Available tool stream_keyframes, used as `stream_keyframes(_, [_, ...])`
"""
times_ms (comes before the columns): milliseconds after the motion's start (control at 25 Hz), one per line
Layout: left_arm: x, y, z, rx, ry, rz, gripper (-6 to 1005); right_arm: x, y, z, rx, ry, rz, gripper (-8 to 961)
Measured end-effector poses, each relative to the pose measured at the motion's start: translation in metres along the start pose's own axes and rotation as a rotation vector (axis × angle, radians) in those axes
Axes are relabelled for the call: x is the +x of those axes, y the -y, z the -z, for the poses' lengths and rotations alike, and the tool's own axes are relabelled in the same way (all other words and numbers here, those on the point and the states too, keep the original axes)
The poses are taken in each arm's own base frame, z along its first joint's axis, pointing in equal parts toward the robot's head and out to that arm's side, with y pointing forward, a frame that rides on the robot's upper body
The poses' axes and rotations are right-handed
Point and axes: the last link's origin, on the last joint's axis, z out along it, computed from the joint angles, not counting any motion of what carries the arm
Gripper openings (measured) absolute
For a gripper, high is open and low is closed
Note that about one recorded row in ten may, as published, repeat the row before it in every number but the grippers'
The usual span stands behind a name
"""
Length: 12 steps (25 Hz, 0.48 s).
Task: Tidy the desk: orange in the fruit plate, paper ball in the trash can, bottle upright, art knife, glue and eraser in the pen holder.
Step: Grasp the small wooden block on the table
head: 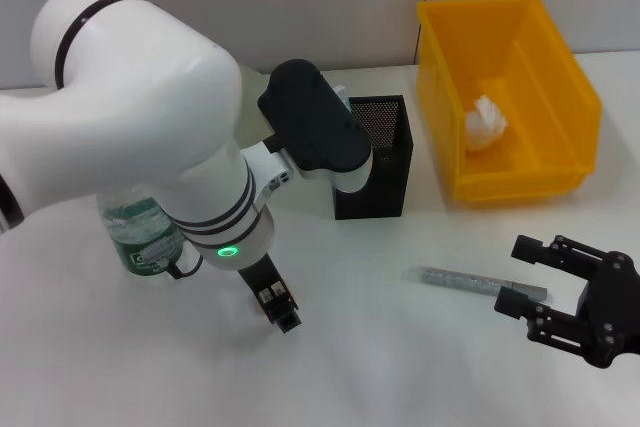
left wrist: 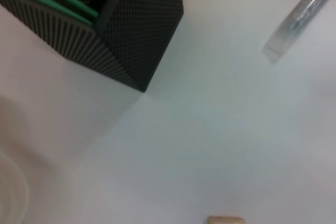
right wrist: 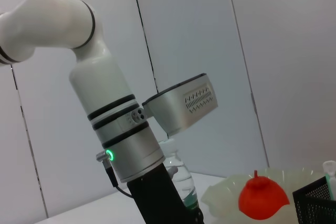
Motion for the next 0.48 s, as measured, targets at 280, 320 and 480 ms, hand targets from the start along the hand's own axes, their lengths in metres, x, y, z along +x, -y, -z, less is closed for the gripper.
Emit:
stream_keyframes(280, [-0.0048,0.0027,-0.0050,0.000,0.019,0.013,641,-0.0001,-0.0001,-0.0020,-0.006,0.002,-0.003,693])
stream_keyframes(320, [-0.0053,0.0029,-0.0054,-0.001,0.022,0.014,641,0.0000,-0.0001,-0.0022,-0.007,0.002,-0.003,693])
stream_keyframes(480, [-0.0062,0.0029,-0.0059,-0.001,0.026,0.015,640,0.0000,0.0003,-0.0039,-0.011,-0.001,-0.003,693])
